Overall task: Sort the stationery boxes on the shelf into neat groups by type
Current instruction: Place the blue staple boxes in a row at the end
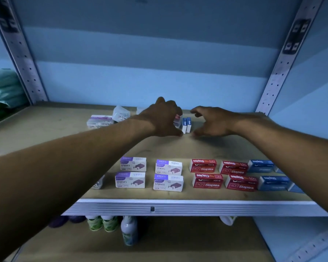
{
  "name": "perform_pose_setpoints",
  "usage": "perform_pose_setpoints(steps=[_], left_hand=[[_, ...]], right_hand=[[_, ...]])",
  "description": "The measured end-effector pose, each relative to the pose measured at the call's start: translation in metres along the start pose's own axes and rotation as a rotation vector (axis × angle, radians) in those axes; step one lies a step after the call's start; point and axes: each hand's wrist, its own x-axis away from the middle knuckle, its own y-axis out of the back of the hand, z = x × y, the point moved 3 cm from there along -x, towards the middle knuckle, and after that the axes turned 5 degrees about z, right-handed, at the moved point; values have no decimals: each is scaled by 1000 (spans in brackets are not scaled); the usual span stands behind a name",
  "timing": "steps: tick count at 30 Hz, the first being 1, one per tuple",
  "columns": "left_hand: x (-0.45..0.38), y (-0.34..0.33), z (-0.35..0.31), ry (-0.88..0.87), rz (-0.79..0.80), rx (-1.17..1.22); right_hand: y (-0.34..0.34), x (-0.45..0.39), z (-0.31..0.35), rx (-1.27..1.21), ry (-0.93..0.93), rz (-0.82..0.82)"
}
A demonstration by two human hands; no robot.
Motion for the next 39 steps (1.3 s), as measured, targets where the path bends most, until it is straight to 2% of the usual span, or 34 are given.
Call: perform_pose_setpoints(steps=[11,19,25,30,35,39], left_hand=[[-31,-4,5,22,99,-227],[-34,-11,-3,-20,50,-180],[-30,-4,-14,-8,-11,-135],[-21,-2,-11,35,-9,6],[-3,11,-19,63,-10,-2],[7,11,-26,108,94,12]], right_hand=[[0,-35,-4,14,77,-19],[-1,-36,-10,-72,68,-46],[4,-22,-19,18,54,-77],[10,-2,-29,-58,22,-149],[15,15,-33,-87,-28,-86],[15,26,-34,-74,-59,-35]])
